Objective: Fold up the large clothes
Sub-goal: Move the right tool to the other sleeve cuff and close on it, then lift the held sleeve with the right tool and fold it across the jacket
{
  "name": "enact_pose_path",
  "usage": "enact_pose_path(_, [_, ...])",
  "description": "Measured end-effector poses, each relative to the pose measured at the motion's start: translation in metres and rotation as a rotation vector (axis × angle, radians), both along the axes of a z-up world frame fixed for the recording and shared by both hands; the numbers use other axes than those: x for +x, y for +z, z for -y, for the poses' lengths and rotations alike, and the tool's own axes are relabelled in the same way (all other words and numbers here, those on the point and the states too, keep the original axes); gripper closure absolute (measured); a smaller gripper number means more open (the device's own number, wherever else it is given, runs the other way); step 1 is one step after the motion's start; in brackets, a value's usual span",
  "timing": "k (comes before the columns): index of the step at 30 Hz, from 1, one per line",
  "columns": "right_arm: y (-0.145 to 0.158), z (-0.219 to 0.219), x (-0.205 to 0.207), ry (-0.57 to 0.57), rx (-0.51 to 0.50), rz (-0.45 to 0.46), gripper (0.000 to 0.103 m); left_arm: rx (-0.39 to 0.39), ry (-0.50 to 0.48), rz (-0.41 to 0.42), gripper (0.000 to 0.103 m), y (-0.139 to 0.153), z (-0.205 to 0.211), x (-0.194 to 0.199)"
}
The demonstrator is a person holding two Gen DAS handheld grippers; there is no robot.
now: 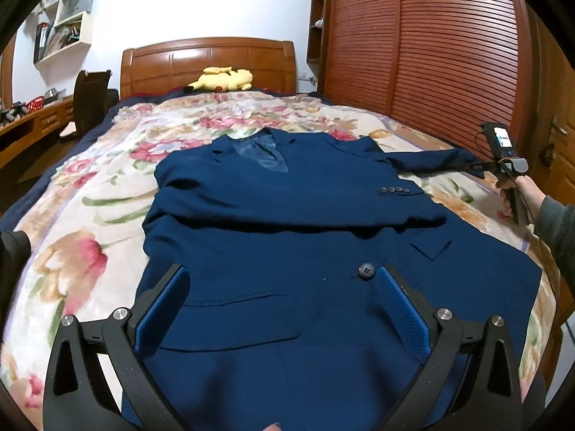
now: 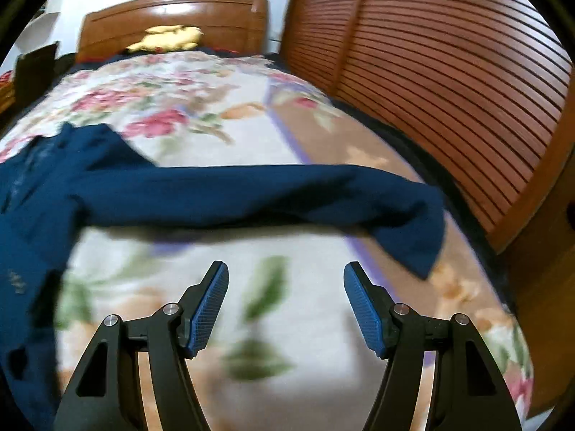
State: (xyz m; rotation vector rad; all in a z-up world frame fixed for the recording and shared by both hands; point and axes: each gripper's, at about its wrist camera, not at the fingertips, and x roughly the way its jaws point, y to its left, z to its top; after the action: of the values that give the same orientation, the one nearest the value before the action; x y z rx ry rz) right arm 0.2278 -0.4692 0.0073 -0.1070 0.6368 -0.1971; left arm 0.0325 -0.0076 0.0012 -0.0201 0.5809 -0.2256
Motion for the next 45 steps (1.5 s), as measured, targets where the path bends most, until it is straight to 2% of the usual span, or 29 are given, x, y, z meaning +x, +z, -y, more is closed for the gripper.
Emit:
enact_pose_path(4, [0.003,0.033,0.010,-0.056,0.060,0.021,0.034,-0.001,-0.001,-0.011,0.000,-0.003,0.000,0.004])
enact_pose_path(13, [0.012,0.072,0.037,-0.182,0.116,0.074,0.034,0.041,-0.021,-0.055,0.000,-0.014,0.011,0.013])
enact_pose_path(19, [0.003,0.081,0.049,-0.233,0.134,0.038,0.034,0.052,-0.024,-0.080,0.000,-0.019,0.013,0.016])
enact_pose_path(23, [-0.008,0.091,0.063,-0.246,0.148,-0.020,0.034,0.052,-0.026,-0.084,0.000,-0.020,0.013,0.016])
enact_pose_path(25, [-0.016,0.091,0.068,-0.278,0.100,-0.045,0.035,0.051,-0.027,-0.087,0.000,-0.021,0.013,0.016])
enact_pose_path(28, [-0.018,0.085,0.069,-0.252,0.079,-0.039,0.057,0.048,-0.026,-0.095,0.000,-0.022,0.012,0.017])
enact_pose_path(29, [-0.017,0.083,0.070,-0.236,0.078,-0.043,0.077,0.046,-0.026,-0.095,0.000,-0.022,0.013,0.017])
enact_pose_path(30, [-0.016,0.080,0.071,-0.214,0.077,-0.058,0.090,0.044,-0.026,-0.093,0.000,-0.021,0.012,0.016])
enact_pose_path(32, [-0.010,0.068,0.071,-0.188,0.032,-0.071,0.094,0.042,-0.026,-0.091,0.000,-0.021,0.012,0.016])
enact_pose_path(34, [0.003,0.054,0.064,-0.160,-0.007,-0.040,0.094,0.040,-0.029,-0.090,0.000,-0.021,0.013,0.015])
enact_pose_path(36, [0.023,0.032,0.051,-0.131,-0.071,0.028,0.095,0.035,-0.031,-0.098,0.000,-0.023,0.011,0.018])
enact_pose_path(38, [0.045,0.008,0.037,-0.076,-0.084,0.094,0.095,0.030,-0.028,-0.107,0.000,-0.024,0.010,0.020])
enact_pose_path(45, [0.113,-0.083,-0.009,0.109,-0.172,0.231,0.095,0.011,-0.020,-0.088,0.000,-0.020,0.007,0.017])
